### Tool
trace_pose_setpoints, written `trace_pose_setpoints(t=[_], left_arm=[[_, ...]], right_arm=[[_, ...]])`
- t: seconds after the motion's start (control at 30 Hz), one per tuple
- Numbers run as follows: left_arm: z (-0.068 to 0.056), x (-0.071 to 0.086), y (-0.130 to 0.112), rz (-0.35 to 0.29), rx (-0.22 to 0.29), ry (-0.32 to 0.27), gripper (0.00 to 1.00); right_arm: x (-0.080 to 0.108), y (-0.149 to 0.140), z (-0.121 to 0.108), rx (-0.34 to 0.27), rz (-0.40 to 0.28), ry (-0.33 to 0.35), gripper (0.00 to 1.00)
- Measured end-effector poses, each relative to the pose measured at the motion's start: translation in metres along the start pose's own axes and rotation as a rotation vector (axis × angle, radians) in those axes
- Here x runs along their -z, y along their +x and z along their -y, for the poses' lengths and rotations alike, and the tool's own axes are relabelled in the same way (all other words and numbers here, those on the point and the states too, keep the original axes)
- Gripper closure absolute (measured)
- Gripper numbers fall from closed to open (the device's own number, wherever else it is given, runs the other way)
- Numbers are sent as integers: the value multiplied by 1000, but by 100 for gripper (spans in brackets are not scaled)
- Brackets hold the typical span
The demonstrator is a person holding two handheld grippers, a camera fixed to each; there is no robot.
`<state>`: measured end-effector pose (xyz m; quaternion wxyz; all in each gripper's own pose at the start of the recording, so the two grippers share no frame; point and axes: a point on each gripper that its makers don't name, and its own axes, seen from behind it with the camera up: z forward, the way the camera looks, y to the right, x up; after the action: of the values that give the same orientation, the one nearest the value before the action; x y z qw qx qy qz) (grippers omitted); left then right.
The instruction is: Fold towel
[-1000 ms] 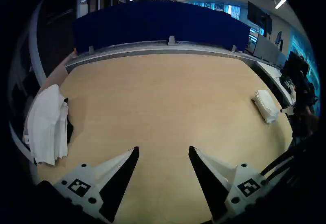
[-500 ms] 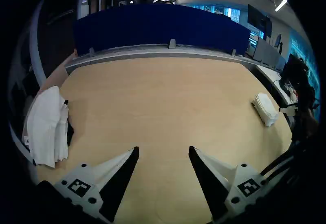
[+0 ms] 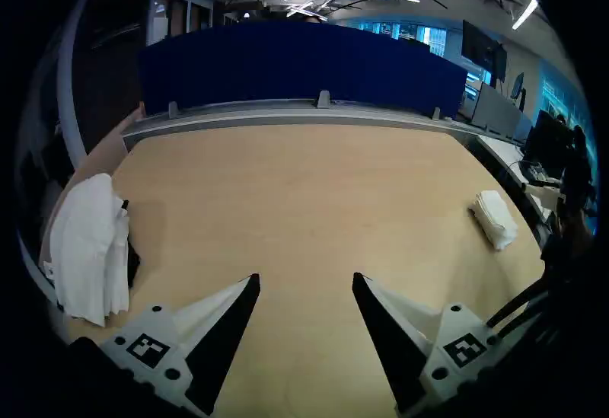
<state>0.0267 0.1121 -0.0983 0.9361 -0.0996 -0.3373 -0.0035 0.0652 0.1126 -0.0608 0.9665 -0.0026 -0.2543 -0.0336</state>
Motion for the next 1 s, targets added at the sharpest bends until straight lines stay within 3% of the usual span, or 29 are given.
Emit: trace_pose_setpoints(t=[0.2, 0.47, 0.7, 1.0], left_arm=[[7, -1, 13, -40, 3, 2, 10], [20, -3, 43, -142, 8, 9, 10], [40, 3, 88, -310, -1, 35, 10], [59, 11, 133, -486, -65, 74, 10]], right_arm=[[9, 49, 31, -48, -165, 15, 0], [13, 88, 71, -66, -279, 17, 0], [10, 98, 106, -34, -289, 21, 0], [13, 111, 135, -30, -297, 31, 0]])
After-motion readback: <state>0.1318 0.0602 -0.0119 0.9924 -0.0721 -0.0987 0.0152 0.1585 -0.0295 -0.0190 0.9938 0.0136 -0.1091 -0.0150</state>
